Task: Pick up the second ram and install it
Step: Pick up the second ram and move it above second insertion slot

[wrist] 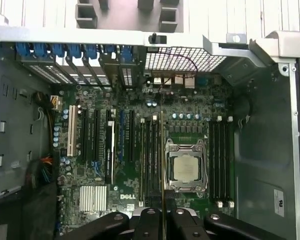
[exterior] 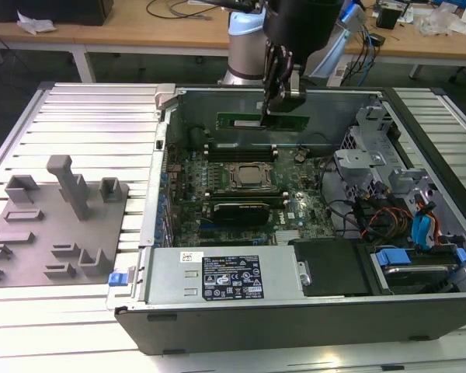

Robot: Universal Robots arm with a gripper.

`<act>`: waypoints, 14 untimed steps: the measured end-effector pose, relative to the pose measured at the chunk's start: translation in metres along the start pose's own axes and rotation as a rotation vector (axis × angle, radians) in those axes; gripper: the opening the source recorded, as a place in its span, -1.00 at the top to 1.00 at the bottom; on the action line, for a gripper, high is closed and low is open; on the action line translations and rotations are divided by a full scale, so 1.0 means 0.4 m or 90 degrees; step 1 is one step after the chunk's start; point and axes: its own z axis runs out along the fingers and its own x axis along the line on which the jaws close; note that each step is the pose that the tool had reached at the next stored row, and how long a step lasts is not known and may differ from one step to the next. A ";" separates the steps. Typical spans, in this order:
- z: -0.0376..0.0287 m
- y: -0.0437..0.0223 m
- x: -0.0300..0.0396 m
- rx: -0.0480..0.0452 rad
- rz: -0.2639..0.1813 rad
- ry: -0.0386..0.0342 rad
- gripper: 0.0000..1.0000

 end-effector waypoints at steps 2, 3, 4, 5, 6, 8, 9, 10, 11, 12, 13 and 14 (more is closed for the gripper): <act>0.002 -0.012 -0.002 -0.0008 0.000 0.0000 0.73; 0.004 -0.019 -0.003 -0.0012 0.000 -0.0001 0.73; 0.005 -0.026 -0.004 -0.0016 0.000 0.0000 0.73; 0.008 -0.034 -0.005 -0.0022 0.000 0.0000 0.73; 0.012 -0.037 -0.006 -0.0028 0.000 0.0000 0.73; 0.023 -0.042 -0.009 -0.0045 0.000 -0.0001 0.73; 0.026 -0.043 -0.009 -0.0048 0.000 -0.0001 0.73; 0.035 -0.044 -0.008 -0.0054 0.000 -0.0002 0.73; 0.044 -0.045 -0.008 -0.0060 0.001 -0.0001 0.73; 0.050 -0.046 -0.008 -0.0063 0.001 -0.0001 0.73; 0.054 -0.047 -0.007 -0.0067 0.001 -0.0001 0.73; 0.060 -0.047 -0.007 -0.0071 0.001 -0.0002 0.73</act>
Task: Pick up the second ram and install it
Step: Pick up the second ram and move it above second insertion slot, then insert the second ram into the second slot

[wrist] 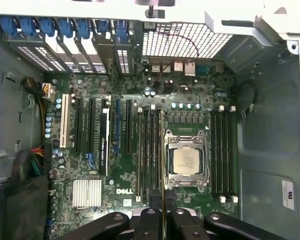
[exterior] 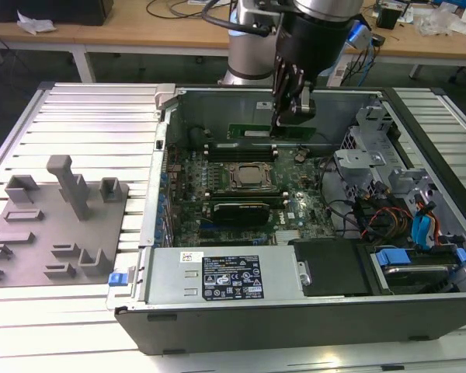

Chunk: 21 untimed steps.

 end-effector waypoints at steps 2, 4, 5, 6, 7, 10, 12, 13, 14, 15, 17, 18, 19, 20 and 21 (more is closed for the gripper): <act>0.014 -0.002 0.001 -0.0013 0.000 0.0000 0.73; 0.021 -0.003 0.001 -0.0017 0.000 0.0001 0.73; 0.021 -0.003 0.001 -0.0016 0.000 0.0000 0.73; 0.021 -0.003 0.001 -0.0016 0.000 -0.0003 0.73; 0.021 -0.003 0.001 -0.0015 0.000 -0.0005 0.73; 0.022 -0.003 0.001 0.0276 -0.002 0.0000 0.73; 0.022 -0.003 0.001 0.0448 -0.002 0.0000 0.73; 0.022 -0.003 0.001 0.0450 -0.002 0.0002 0.73; 0.022 -0.003 0.001 0.0453 -0.002 0.0002 0.73; 0.022 -0.003 0.001 0.0455 -0.002 0.0002 0.73; 0.022 -0.003 0.001 0.0457 -0.002 0.0003 0.73; 0.022 -0.003 0.001 0.0457 -0.002 0.0003 0.73; 0.022 -0.003 0.001 0.0457 -0.002 0.0003 0.73; 0.022 -0.003 0.001 0.0457 -0.002 0.0004 0.73; 0.022 -0.003 0.001 0.0457 -0.002 0.0004 0.73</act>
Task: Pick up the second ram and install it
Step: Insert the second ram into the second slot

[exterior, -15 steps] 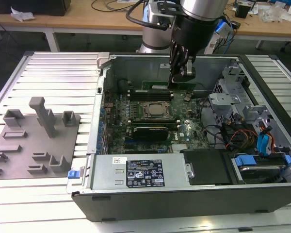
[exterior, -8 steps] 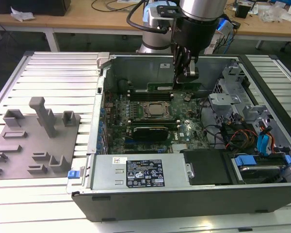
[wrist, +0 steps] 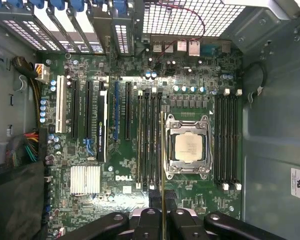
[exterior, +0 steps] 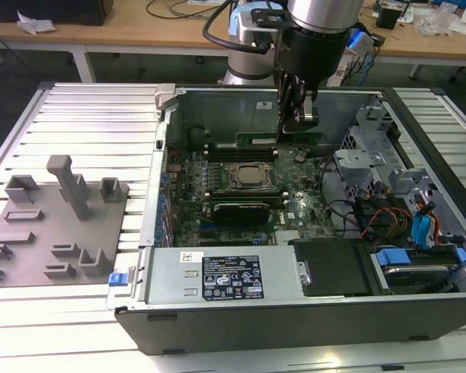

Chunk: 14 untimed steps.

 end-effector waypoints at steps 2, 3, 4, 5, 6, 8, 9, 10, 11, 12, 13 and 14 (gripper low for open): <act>0.005 0.000 0.000 0.0000 0.000 0.0000 0.73; 0.007 0.000 0.000 0.0000 0.000 0.0000 0.73; 0.009 0.000 0.000 0.0000 0.000 0.0000 0.73; 0.012 0.000 0.001 0.0000 0.000 0.0000 0.73; 0.015 -0.001 0.001 0.0000 0.000 0.0000 0.73; 0.026 -0.001 0.001 0.0000 0.000 0.0000 0.73; 0.033 -0.001 0.002 0.0000 0.000 -0.0001 0.73; 0.037 -0.001 0.002 0.0000 0.000 0.0000 0.73; 0.040 -0.001 0.002 0.0000 0.000 0.0000 0.73; 0.043 -0.001 0.002 0.0000 0.000 0.0000 0.73; 0.045 -0.002 0.002 0.0000 0.000 0.0000 0.73; 0.046 -0.002 0.002 0.0000 0.000 0.0000 0.73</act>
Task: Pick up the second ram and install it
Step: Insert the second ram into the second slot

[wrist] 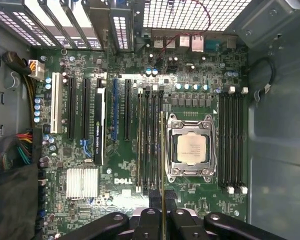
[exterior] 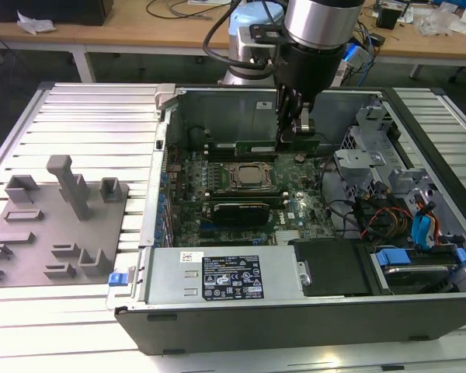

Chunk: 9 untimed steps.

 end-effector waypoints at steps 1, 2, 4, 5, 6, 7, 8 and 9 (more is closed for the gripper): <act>0.004 0.000 0.000 0.0000 0.000 0.0000 0.73; 0.008 0.000 0.000 0.0000 0.000 0.0000 0.73; 0.016 -0.001 0.001 0.0000 0.000 0.0000 0.73; 0.020 -0.001 0.001 0.0000 0.000 0.0000 0.73; 0.022 -0.001 0.001 0.0000 0.000 0.0000 0.73; 0.026 -0.001 0.001 0.0000 0.000 0.0000 0.73; 0.028 -0.001 0.001 0.0000 0.000 -0.0001 0.73; 0.031 -0.001 0.002 0.0000 0.000 0.0000 0.73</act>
